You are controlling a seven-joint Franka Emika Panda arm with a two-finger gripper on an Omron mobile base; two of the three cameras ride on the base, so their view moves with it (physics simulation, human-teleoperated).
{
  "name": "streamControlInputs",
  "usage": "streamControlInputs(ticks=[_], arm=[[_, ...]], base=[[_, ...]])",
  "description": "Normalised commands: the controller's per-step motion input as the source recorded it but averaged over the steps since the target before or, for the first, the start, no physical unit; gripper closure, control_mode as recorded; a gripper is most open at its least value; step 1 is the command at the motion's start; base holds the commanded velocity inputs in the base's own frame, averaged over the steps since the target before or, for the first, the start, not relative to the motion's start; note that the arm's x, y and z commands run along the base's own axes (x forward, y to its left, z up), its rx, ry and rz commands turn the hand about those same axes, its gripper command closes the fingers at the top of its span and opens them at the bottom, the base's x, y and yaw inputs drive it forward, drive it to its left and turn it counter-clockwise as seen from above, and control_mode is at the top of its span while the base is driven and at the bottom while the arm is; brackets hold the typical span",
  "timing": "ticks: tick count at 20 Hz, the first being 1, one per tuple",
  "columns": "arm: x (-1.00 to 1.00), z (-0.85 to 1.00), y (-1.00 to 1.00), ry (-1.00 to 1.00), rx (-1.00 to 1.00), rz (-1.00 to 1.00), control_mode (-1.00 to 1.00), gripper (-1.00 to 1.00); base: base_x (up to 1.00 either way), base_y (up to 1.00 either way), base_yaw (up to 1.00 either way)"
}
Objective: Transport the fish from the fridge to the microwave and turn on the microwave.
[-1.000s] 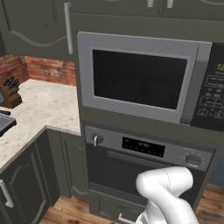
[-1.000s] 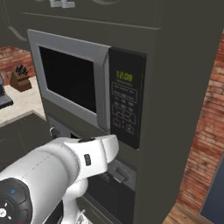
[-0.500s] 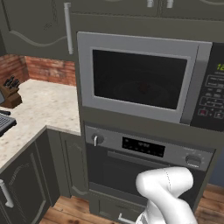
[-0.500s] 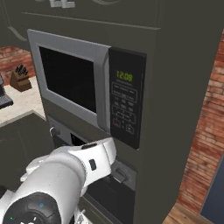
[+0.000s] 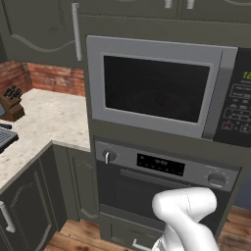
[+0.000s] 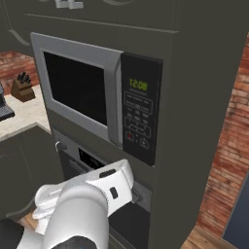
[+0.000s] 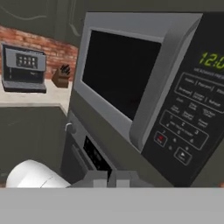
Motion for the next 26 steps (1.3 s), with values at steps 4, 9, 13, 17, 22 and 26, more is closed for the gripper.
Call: streamControlInputs(ticks=[4,9,13,17,22,26], arm=[[0.00,-0.24,0.00,-0.10,-0.01,0.04,-1.00,1.00],[0.00,-0.22,0.00,-0.15,-0.03,0.01,-1.00,1.00],[0.14,-0.23,0.00,-0.14,-0.03,0.00,-1.00,1.00],[0.34,-0.24,0.00,-0.09,-0.06,0.00,-1.00,1.00],[0.32,-0.19,0.00,-0.07,-0.06,0.00,-1.00,1.00],[0.19,-0.07,0.00,-0.09,-0.04,0.00,-1.00,1.00]], base=[[0.00,0.00,0.00],[0.00,0.00,0.00],[0.00,0.00,0.00],[0.00,0.00,0.00],[0.00,0.00,0.00],[0.00,0.00,0.00]])
